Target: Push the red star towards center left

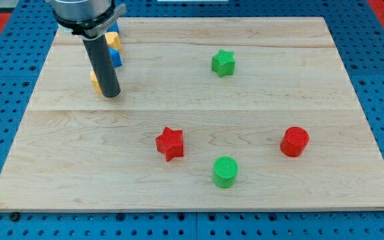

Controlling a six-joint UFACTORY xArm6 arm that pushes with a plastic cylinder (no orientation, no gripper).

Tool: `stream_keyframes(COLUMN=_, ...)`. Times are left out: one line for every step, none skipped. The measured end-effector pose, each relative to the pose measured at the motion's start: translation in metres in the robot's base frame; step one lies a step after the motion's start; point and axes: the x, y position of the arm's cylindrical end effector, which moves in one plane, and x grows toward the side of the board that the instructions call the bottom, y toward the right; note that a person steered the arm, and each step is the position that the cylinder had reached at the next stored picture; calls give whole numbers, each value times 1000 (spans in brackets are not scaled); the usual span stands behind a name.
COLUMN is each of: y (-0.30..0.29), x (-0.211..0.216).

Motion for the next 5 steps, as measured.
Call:
stream_keyframes(y=-1, x=-7)
stream_keyframes(y=32, x=21)
stream_keyframes(y=107, x=38)
stream_keyframes(y=171, x=59)
stream_keyframes(y=189, x=97)
